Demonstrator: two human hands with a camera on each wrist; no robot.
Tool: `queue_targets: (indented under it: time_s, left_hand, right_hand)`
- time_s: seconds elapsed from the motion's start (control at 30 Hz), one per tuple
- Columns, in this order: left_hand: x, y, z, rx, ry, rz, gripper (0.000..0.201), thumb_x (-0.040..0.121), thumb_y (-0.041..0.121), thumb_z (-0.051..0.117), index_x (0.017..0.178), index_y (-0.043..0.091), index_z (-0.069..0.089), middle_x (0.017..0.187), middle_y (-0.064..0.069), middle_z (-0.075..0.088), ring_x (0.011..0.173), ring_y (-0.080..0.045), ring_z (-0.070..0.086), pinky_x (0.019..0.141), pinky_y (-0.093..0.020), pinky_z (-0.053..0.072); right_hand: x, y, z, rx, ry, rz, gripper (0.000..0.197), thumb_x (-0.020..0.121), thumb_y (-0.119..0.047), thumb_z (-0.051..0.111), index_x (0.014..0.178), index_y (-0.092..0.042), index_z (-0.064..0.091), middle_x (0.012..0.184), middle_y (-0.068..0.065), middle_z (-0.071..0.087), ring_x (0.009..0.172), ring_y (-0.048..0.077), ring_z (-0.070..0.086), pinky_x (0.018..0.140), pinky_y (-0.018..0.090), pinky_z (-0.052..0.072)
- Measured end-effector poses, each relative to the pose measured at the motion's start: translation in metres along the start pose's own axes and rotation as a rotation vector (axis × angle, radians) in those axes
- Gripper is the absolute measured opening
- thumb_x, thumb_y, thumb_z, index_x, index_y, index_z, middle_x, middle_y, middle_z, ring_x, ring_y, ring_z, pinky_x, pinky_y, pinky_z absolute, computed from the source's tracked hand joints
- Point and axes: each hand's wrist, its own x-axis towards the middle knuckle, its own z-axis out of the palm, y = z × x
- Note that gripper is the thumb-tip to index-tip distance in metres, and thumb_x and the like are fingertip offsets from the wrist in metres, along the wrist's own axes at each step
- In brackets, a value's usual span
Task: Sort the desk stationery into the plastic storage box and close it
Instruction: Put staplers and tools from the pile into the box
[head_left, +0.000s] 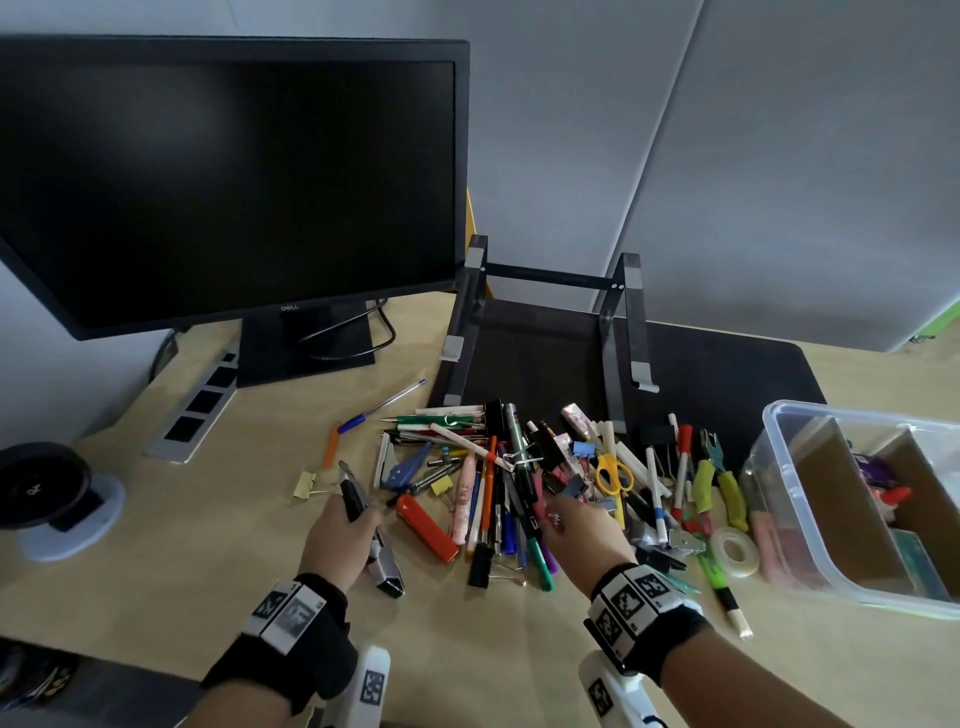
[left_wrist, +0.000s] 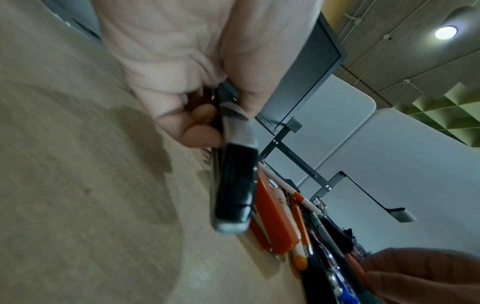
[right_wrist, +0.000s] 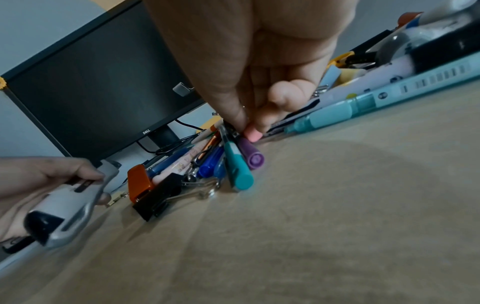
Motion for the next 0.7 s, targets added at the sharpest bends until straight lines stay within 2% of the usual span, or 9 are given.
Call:
queue_targets:
  time_s: [0.07,0.13,0.2,0.27,0.4,0.5,0.57,0.7]
  left_hand:
    - [-0.003,0.004,0.003,-0.006,0.004,0.032,0.014,0.091,0.016,0.052,0.085,0.006,0.045,0.071,-0.011,0.05,0.067,-0.026,0.05,0.057,-0.032,0.037]
    - [-0.007,0.01,0.005,-0.015,0.012,0.067,0.015,0.092,0.015,0.051,0.088,0.003,0.044,0.069,-0.01,0.046,0.065,-0.025,0.046,0.056,-0.032,0.033]
    - [-0.009,0.015,0.008,-0.03,0.013,0.09,0.014,0.093,0.015,0.05,0.09,0.003,0.043,0.069,-0.009,0.045,0.064,-0.024,0.046,0.055,-0.031,0.032]
    - [-0.011,0.019,0.011,-0.043,0.021,0.111,0.015,0.095,0.017,0.049,0.093,0.003,0.043,0.071,-0.008,0.047,0.067,-0.025,0.047,0.057,-0.032,0.033]
    - [-0.015,0.026,0.019,-0.014,0.028,0.136,0.018,0.096,0.021,0.046,0.101,0.004,0.043,0.076,-0.007,0.051,0.077,-0.028,0.05,0.067,-0.033,0.035]
    - [-0.018,0.028,0.024,-0.041,-0.01,0.145,0.018,0.097,0.019,0.046,0.103,0.003,0.042,0.074,-0.01,0.051,0.069,-0.027,0.054,0.061,-0.037,0.042]
    - [-0.02,0.029,0.026,-0.082,-0.054,0.14,0.012,0.096,0.018,0.047,0.102,0.008,0.042,0.071,-0.012,0.053,0.064,-0.031,0.057,0.06,-0.043,0.05]
    - [-0.023,0.031,0.032,-0.071,-0.11,0.178,0.01,0.095,0.017,0.049,0.105,0.015,0.049,0.066,-0.011,0.051,0.054,-0.026,0.054,0.053,-0.038,0.048]
  right_hand:
    - [0.001,0.001,0.0,-0.016,0.009,0.007,0.027,0.098,-0.033,0.038,0.106,-0.016,0.058,0.069,-0.008,0.054,0.052,0.0,0.047,0.045,0.013,0.033]
    - [0.003,0.001,0.001,-0.024,-0.02,0.013,0.031,0.099,-0.035,0.037,0.101,-0.014,0.059,0.067,-0.006,0.055,0.053,0.003,0.051,0.046,0.015,0.04]
    - [0.005,0.001,0.003,-0.016,-0.064,0.02,0.033,0.099,-0.035,0.036,0.097,-0.013,0.06,0.072,-0.002,0.061,0.06,0.01,0.06,0.058,0.023,0.054]
    - [0.007,0.001,0.002,-0.004,-0.085,0.024,0.031,0.099,-0.035,0.036,0.095,-0.014,0.06,0.076,0.0,0.064,0.064,0.012,0.062,0.065,0.026,0.057]
    - [0.011,0.002,-0.002,-0.012,-0.12,0.009,0.03,0.098,-0.032,0.038,0.097,-0.013,0.061,0.078,0.0,0.063,0.068,0.011,0.061,0.067,0.024,0.056]
    - [0.01,0.004,-0.002,0.04,-0.101,0.012,0.029,0.097,-0.035,0.041,0.093,-0.015,0.061,0.074,-0.003,0.061,0.066,0.012,0.061,0.067,0.026,0.057]
    - [0.006,0.009,-0.005,0.115,-0.033,0.015,0.027,0.095,-0.04,0.045,0.091,-0.018,0.061,0.075,-0.005,0.062,0.065,0.009,0.06,0.061,0.022,0.054]
    - [-0.001,0.021,-0.027,0.135,0.142,0.053,0.019,0.095,-0.033,0.046,0.086,-0.019,0.055,0.069,-0.008,0.057,0.056,0.003,0.052,0.05,0.015,0.041]
